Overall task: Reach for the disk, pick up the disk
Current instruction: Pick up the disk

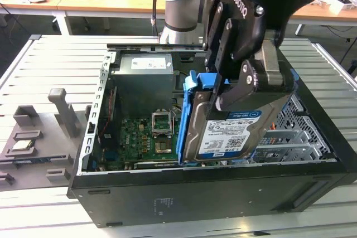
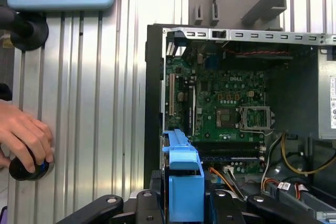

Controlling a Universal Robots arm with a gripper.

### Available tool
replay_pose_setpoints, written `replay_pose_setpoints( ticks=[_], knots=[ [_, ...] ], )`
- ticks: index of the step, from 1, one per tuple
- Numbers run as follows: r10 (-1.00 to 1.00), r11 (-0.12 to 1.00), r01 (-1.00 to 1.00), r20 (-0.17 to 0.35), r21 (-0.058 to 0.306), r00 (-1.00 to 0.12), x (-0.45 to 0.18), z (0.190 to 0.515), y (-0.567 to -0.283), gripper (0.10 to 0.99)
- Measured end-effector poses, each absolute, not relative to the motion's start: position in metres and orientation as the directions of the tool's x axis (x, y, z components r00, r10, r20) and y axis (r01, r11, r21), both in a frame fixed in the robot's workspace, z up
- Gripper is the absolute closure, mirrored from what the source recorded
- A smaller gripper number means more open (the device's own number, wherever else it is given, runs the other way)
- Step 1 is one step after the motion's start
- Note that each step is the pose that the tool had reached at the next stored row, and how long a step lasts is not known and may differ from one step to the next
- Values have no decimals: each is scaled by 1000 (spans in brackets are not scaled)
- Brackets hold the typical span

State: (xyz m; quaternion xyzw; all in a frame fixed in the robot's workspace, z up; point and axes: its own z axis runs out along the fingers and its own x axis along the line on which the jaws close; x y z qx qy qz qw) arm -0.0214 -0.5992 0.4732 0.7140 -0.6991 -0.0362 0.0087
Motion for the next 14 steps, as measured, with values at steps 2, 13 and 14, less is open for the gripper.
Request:
replay_pose_setpoints(
  ticks=[2, 13, 14],
  knots=[
    [-999, -22, -998, -40, 63, 20, -14, 473, -599, 718],
    [-999, -22, -998, -40, 63, 20, 66, 473, -599, 718],
    [-999, -22, -998, -40, 63, 20, 68, 473, -599, 718]
  ],
)
